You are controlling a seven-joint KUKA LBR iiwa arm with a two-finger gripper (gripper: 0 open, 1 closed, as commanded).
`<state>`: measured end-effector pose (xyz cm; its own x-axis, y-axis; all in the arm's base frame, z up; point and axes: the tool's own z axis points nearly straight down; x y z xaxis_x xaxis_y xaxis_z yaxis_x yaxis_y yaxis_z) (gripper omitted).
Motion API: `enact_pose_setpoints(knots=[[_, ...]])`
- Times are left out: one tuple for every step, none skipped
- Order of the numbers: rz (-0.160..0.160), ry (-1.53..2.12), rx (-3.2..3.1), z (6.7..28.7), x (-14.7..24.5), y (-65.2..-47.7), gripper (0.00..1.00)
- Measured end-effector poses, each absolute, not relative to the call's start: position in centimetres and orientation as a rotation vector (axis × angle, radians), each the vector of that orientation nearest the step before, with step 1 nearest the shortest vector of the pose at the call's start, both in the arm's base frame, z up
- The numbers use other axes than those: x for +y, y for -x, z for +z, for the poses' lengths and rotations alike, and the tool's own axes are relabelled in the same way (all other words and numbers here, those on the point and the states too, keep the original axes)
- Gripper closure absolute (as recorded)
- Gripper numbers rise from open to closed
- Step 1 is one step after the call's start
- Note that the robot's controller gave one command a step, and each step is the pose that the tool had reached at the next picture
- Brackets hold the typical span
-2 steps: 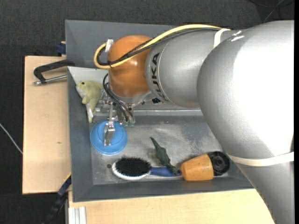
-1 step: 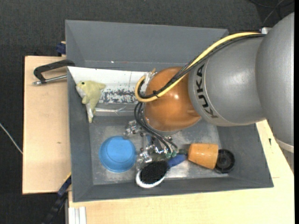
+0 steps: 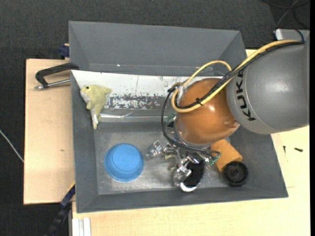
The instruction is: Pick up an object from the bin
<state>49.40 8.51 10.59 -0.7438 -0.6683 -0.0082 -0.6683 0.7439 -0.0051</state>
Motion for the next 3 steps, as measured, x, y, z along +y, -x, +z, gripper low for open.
enact_pose_setpoints(knots=[[-0.003, 0.979, 2.979, 8.9, -1.8, -52.2, 0.0], [-0.001, 1.098, 2.938, 7.2, 0.1, -54.8, 0.0], [-0.003, 1.094, 2.937, 7.4, 0.0, -54.9, 1.0]])
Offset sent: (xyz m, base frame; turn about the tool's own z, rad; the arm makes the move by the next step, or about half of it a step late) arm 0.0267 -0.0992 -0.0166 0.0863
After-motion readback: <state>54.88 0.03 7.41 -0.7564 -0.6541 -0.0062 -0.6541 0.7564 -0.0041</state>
